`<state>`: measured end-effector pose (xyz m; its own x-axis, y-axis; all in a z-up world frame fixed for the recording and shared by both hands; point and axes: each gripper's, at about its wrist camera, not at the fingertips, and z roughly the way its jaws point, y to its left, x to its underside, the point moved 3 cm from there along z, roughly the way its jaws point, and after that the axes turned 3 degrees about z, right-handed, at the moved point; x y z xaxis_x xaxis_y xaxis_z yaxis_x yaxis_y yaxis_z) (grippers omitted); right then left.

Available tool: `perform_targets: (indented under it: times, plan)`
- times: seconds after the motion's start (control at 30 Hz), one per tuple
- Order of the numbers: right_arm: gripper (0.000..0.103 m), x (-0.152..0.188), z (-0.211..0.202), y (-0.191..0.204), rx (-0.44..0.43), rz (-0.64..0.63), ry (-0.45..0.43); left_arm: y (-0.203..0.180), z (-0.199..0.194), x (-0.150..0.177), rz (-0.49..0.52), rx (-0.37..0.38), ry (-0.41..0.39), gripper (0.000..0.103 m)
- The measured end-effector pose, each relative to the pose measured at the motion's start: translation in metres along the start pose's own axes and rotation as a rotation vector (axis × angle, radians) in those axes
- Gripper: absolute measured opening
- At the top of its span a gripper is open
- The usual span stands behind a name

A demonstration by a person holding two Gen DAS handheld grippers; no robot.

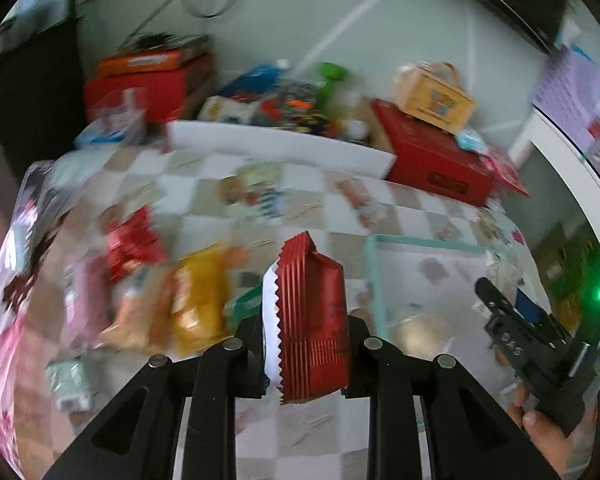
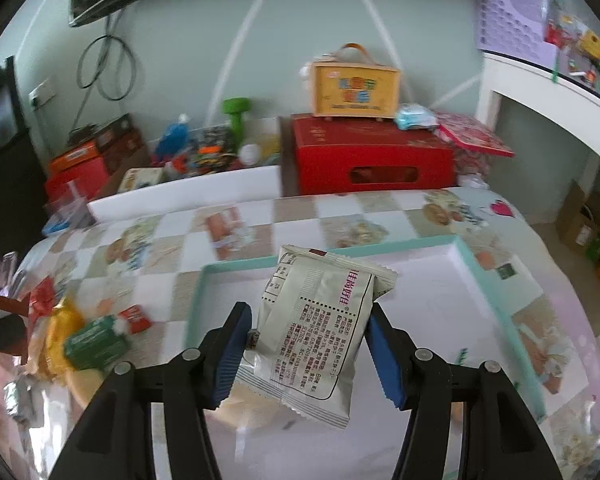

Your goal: Organize snacks

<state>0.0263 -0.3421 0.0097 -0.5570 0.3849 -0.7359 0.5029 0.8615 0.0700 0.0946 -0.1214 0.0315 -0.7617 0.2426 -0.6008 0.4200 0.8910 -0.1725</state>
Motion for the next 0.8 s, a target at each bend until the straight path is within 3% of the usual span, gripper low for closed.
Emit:
perform_targets:
  times: [0.23,0.47,0.8]
  plan:
    - [0.061,0.000,0.014,-0.034,0.037,0.074,0.030,-0.065,0.034,-0.015,0.133,0.056,0.014,0.025]
    - [0.061,0.003,0.025,-0.078,0.092,0.179,0.060,-0.123,0.067,-0.010,0.231,0.122,0.033,0.025]
    - [0.061,0.007,0.029,-0.103,0.122,0.258,0.088,-0.156,0.089,0.004,0.284,0.163,0.061,0.025]
